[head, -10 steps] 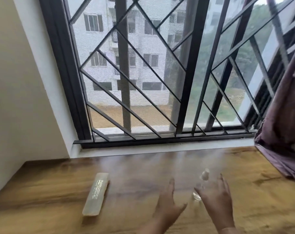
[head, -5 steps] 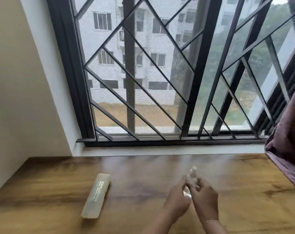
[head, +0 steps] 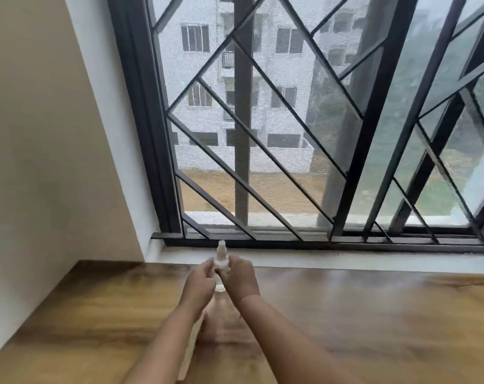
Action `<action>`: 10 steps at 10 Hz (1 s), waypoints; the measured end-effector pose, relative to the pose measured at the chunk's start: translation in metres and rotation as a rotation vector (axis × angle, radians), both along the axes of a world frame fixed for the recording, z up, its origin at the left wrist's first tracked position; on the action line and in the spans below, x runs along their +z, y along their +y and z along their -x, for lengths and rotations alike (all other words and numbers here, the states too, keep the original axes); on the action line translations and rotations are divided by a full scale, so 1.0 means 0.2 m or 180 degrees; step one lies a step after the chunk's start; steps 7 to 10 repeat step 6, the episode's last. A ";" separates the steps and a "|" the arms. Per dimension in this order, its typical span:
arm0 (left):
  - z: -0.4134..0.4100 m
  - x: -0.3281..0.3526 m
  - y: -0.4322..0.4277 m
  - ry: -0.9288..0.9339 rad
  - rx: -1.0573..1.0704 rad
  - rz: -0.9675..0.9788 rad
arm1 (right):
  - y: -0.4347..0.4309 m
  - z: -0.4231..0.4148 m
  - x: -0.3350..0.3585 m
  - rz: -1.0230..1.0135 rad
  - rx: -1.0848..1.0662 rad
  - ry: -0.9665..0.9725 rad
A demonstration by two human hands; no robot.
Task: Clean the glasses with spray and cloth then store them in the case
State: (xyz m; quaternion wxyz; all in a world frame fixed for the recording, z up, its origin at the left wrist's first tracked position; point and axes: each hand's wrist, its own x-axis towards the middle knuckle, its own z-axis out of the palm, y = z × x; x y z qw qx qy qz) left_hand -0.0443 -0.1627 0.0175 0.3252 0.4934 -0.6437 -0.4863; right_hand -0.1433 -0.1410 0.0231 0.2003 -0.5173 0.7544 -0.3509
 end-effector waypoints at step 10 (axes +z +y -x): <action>-0.02 -0.02 0.03 -0.0543 0.1011 0.0197 | 0.04 -0.01 -0.04 -0.0013 0.0241 0.0142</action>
